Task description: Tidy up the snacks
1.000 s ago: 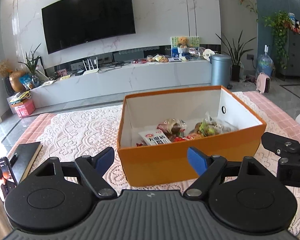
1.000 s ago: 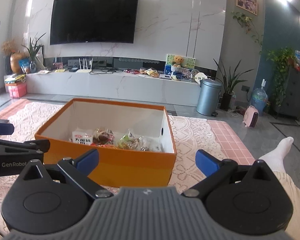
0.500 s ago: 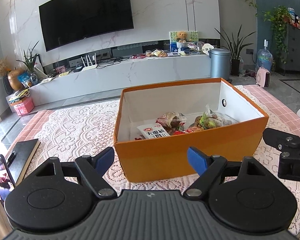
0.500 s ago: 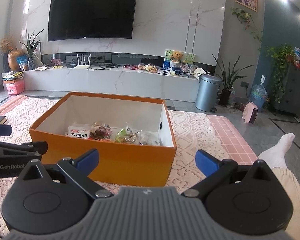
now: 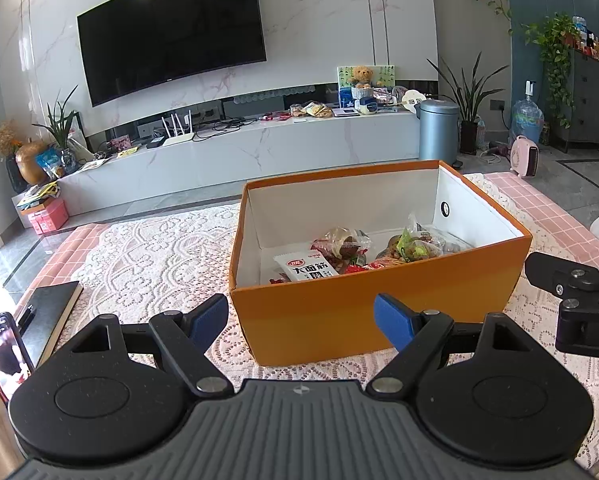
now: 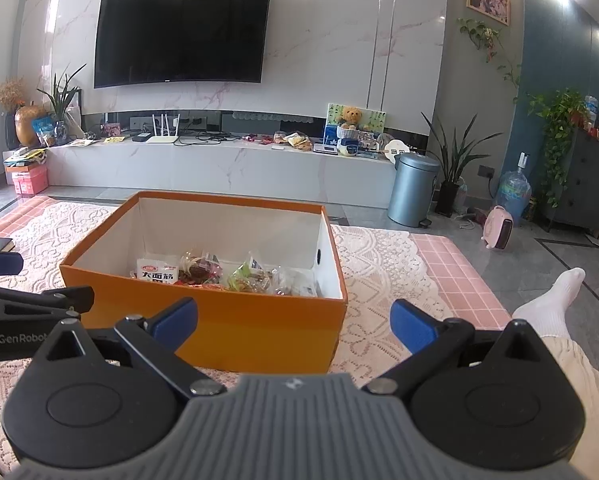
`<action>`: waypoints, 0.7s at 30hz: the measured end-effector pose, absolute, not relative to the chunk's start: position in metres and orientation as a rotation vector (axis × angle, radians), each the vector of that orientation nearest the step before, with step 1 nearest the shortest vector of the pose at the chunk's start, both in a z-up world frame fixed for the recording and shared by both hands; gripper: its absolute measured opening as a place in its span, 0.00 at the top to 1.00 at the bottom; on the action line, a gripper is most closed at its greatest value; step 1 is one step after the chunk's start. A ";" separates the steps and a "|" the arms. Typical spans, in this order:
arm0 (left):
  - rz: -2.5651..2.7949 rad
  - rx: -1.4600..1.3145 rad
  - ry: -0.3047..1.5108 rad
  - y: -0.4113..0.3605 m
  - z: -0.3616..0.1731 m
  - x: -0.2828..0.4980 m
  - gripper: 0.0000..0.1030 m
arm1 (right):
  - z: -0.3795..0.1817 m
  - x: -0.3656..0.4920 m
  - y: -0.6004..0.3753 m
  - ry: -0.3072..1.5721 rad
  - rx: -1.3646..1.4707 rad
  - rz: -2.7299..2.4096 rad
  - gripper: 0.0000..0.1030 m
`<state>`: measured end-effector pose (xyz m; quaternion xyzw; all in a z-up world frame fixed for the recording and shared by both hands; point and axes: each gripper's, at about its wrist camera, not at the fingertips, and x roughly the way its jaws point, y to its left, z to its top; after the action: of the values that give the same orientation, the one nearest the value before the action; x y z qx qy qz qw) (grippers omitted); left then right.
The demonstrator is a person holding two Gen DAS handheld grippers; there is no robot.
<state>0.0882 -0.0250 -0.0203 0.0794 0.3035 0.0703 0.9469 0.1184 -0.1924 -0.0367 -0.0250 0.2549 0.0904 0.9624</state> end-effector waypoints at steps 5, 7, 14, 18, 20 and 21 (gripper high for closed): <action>0.143 0.155 0.621 -0.025 -0.021 0.088 0.06 | -0.037 0.118 -0.192 0.517 -0.056 0.181 0.03; 0.145 0.151 0.622 -0.023 -0.021 0.088 0.06 | -0.037 0.117 -0.192 0.517 -0.055 0.181 0.03; 0.146 0.147 0.625 -0.020 -0.020 0.089 0.06 | -0.037 0.118 -0.193 0.523 -0.053 0.181 0.03; 0.146 0.145 0.626 -0.020 -0.020 0.089 0.06 | -0.037 0.119 -0.193 0.526 -0.050 0.181 0.03; 0.145 0.146 0.625 -0.020 -0.020 0.089 0.06 | -0.037 0.119 -0.193 0.527 -0.050 0.181 0.03; 0.145 0.145 0.625 -0.020 -0.020 0.089 0.06 | -0.037 0.119 -0.193 0.526 -0.050 0.181 0.03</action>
<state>0.0893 -0.0196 -0.0200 0.0713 0.3071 0.0714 0.9463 0.1188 -0.1927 -0.0374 -0.0248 0.2598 0.0892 0.9612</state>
